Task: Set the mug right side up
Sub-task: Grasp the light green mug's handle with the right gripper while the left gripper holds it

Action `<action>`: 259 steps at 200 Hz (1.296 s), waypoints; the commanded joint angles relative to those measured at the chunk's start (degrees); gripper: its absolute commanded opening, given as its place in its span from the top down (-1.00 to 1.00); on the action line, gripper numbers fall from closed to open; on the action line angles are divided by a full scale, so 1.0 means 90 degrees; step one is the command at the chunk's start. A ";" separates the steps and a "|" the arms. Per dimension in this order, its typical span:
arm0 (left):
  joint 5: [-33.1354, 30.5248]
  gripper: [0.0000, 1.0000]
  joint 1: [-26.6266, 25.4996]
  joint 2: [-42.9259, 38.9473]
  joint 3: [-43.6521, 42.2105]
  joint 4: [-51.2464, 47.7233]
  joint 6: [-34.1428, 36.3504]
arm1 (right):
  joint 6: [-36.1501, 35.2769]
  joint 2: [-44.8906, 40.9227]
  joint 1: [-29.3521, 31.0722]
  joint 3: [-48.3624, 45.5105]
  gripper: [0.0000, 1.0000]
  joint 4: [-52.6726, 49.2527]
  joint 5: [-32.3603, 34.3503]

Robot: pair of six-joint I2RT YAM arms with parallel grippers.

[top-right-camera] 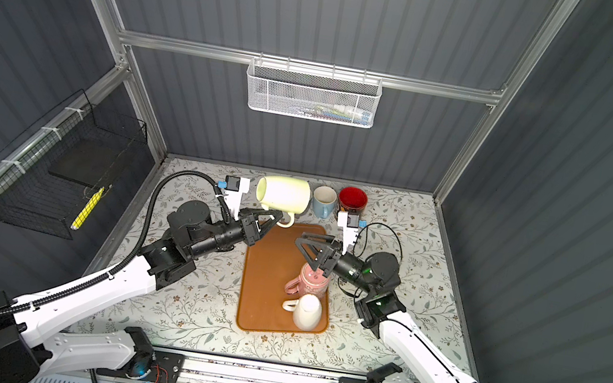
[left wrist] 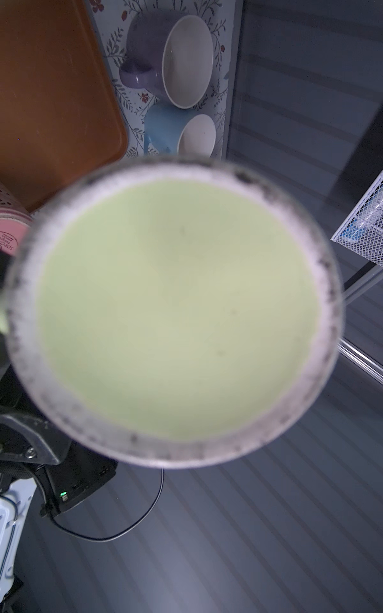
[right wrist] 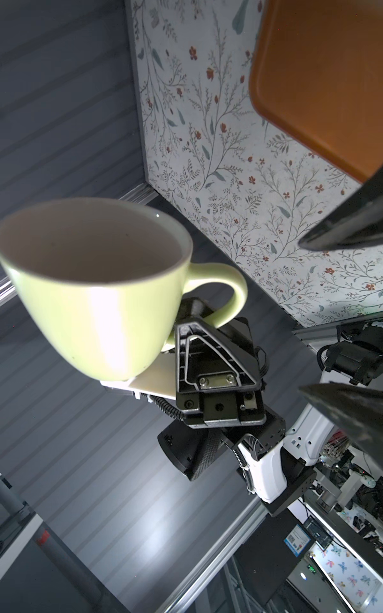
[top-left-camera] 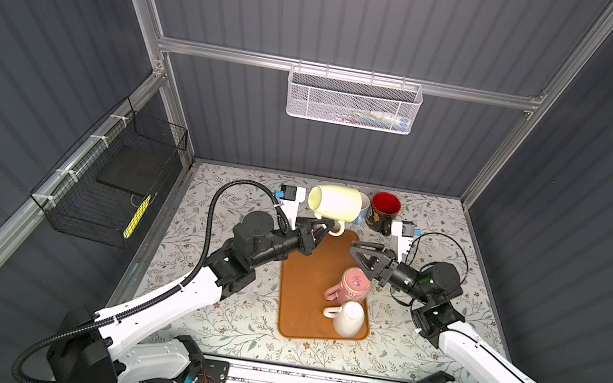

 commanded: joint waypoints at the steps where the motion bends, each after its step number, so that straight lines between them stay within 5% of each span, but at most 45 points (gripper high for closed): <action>1: 0.0381 1.00 0.0065 -0.0025 0.0342 0.1308 -0.0207 | 0.0186 0.0127 -0.0025 0.0362 -0.12 0.0517 -0.0213; 66: 0.0761 1.00 0.0158 0.0294 0.0429 0.1974 -0.0498 | 0.0370 0.0711 -0.0020 0.1009 0.14 0.0647 -0.0428; 121: 0.0992 1.00 0.0188 0.0362 0.0526 0.2262 -0.0565 | 0.0547 0.1045 -0.0067 0.1434 0.06 0.0763 -0.0512; 162: 0.0617 1.00 0.0285 0.0171 0.0573 0.1871 -0.0357 | 0.0569 0.0981 -0.0131 0.1324 -0.22 0.0706 -0.0512; 259: 0.1222 1.00 0.0533 0.0300 0.0630 0.2262 -0.0632 | 0.0891 0.1177 -0.0413 0.1341 -0.12 0.1008 -0.0705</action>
